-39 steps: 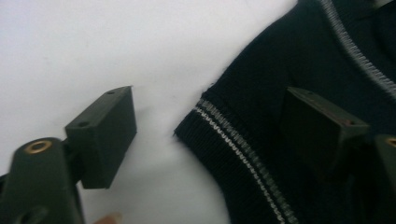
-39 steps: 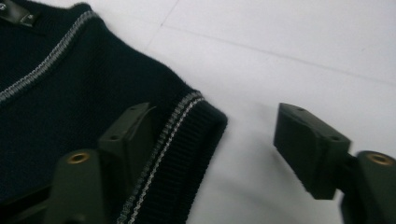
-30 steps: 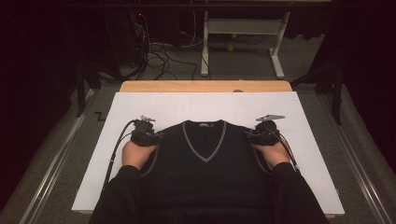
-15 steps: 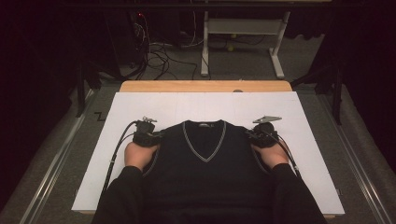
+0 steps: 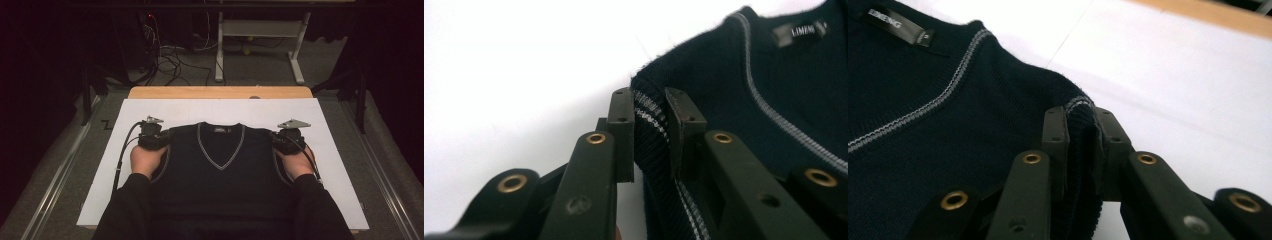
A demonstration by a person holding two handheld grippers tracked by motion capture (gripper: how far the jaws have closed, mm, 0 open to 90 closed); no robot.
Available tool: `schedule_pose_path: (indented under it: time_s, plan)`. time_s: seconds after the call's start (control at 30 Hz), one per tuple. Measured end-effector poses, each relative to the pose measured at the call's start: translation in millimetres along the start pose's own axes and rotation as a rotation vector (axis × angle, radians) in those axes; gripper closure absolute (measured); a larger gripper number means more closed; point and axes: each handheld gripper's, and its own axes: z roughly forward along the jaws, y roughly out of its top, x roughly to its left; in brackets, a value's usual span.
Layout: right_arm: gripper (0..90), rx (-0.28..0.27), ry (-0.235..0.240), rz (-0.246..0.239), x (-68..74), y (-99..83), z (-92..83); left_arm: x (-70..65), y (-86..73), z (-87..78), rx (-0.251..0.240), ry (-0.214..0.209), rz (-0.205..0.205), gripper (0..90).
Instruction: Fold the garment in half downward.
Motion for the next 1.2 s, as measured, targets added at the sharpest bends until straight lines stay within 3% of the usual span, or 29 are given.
schedule_pose_path:
  time_s: [0.13,0.37,0.7,0.93,1.0,1.2]
  plan:
    - [79.2,-0.041,-0.032,0.004,-7.2,10.6,-6.3,-1.1,16.2,-11.0,-0.060,0.009,0.012,71.5]
    - [79.2,-0.155,-0.071,0.005,-18.2,38.8,-32.2,-5.9,45.1,-34.3,-0.171,0.018,0.027,71.4]
    - [79.3,-0.291,-0.109,-0.004,-25.0,84.5,-59.9,-3.6,80.0,-64.8,-0.286,0.046,0.036,71.3]
    - [79.2,-0.332,-0.120,-0.036,-25.0,108.2,-78.1,-2.2,87.5,-82.0,-0.344,0.057,0.033,71.3]
    - [79.2,-0.337,-0.119,-0.036,-24.1,111.2,-81.3,-4.6,85.3,-81.1,-0.330,0.053,0.044,71.3]
    - [79.2,-0.296,-0.088,-0.026,-20.4,97.2,-72.3,-1.5,66.2,-68.6,-0.304,0.030,0.018,71.2]
